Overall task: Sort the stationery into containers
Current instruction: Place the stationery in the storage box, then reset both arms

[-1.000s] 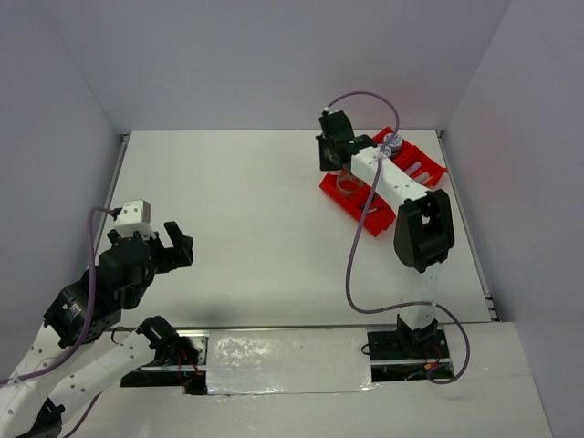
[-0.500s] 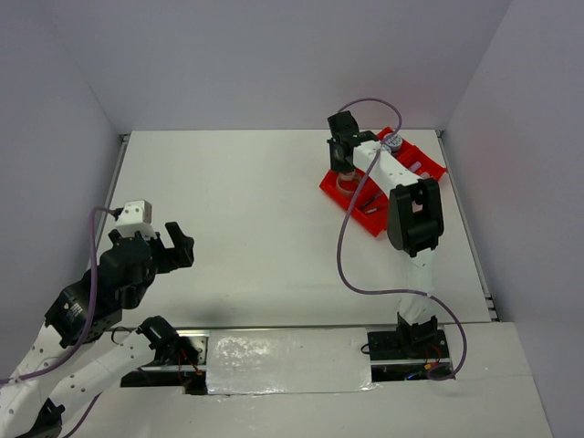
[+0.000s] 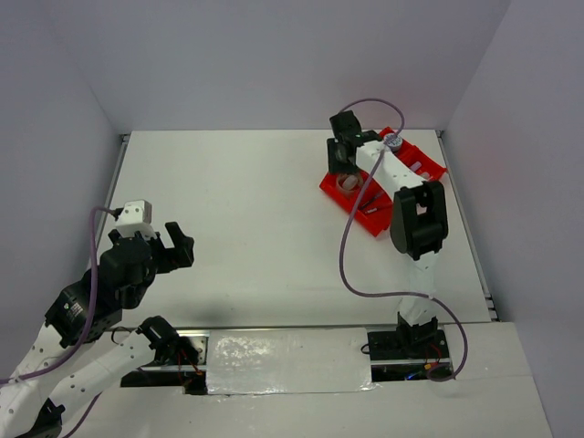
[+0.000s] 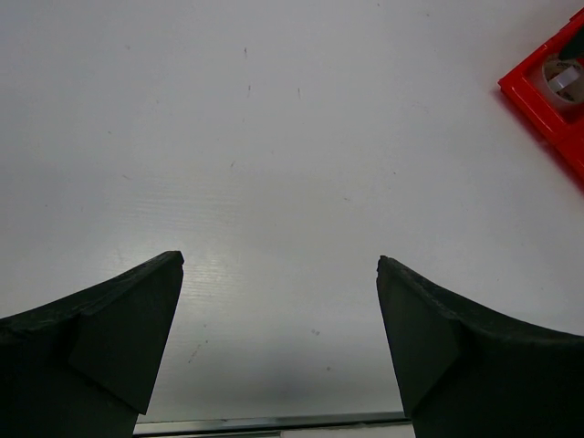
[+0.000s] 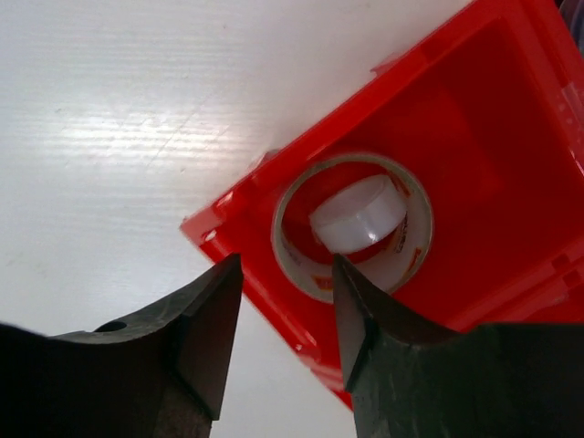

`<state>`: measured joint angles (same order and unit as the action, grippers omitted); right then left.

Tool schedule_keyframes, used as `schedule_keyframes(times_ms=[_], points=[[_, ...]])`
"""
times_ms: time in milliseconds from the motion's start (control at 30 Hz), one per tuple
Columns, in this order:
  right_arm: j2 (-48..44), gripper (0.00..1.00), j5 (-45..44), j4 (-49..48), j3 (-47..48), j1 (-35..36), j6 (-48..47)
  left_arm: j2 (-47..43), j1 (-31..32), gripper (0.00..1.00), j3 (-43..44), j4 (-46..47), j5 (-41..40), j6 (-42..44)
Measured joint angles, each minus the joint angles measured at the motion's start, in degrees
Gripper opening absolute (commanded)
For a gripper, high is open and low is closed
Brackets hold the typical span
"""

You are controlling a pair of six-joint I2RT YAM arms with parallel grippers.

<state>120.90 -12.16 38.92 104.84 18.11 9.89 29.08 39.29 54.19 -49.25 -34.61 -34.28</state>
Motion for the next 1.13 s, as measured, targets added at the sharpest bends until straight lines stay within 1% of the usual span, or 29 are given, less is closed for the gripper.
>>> schedule_keyframes(times_ms=[33, 67, 133, 167, 233, 400, 500, 667, 700, 833, 1033, 1133], points=[[-1.51, 0.59, 0.63, -0.44, -1.33, 0.00, 0.24, 0.04, 0.00, 0.99, 0.00, -0.02, -0.04, -0.02], [-3.98, 0.71, 1.29, -0.76, -3.48, 0.02, 0.61, 0.17, 0.00, 0.99, 0.02, -0.07, -0.15, -0.09], [-11.21, 0.74, 2.73, -1.90, -10.27, 0.31, 1.33, 0.90, -0.11, 0.99, 0.07, -0.17, -0.57, -0.26], [-15.96, 0.99, 3.32, -2.05, -13.77, 0.39, 1.46, 1.64, -0.13, 0.99, 0.22, -0.50, -0.96, -0.39], [-25.55, 1.00, 4.15, -3.13, -19.98, 0.76, 2.12, 3.54, -0.17, 0.99, 0.74, -1.22, -2.12, -0.72], [-54.10, 1.00, 4.48, -4.66, -32.74, 3.30, 3.02, 8.37, -0.31, 0.99, 2.29, -2.23, -6.08, -2.51], [-69.64, 1.00, 3.48, -3.82, -37.90, 3.76, 3.56, 10.84, -0.44, 0.99, 3.80, -2.86, -8.07, -4.39], [-89.31, 1.00, 1.18, 1.16, -43.28, 3.89, 4.66, 13.53, -0.63, 0.99, 4.98, -3.45, -11.76, -6.73], [-92.02, 1.00, 1.07, 2.89, -43.43, 3.89, 5.05, 13.64, -0.66, 0.99, 5.03, -3.76, -12.81, -7.21], [-97.68, 1.00, 0.66, 8.39, -42.97, 3.89, 5.68, 12.24, -0.66, 0.99, 5.03, -6.38, -16.00, -9.44], [-101.83, 1.00, -1.57, 16.41, -42.97, 3.89, 5.11, 3.48, -0.70, 0.99, 2.99, -6.36, -17.38, -10.45], [-103.01, 1.00, -3.52, 17.92, -42.97, 3.89, 4.52, 1.77, -0.76, 0.99, 2.75, -5.62, -17.35, -9.70]])
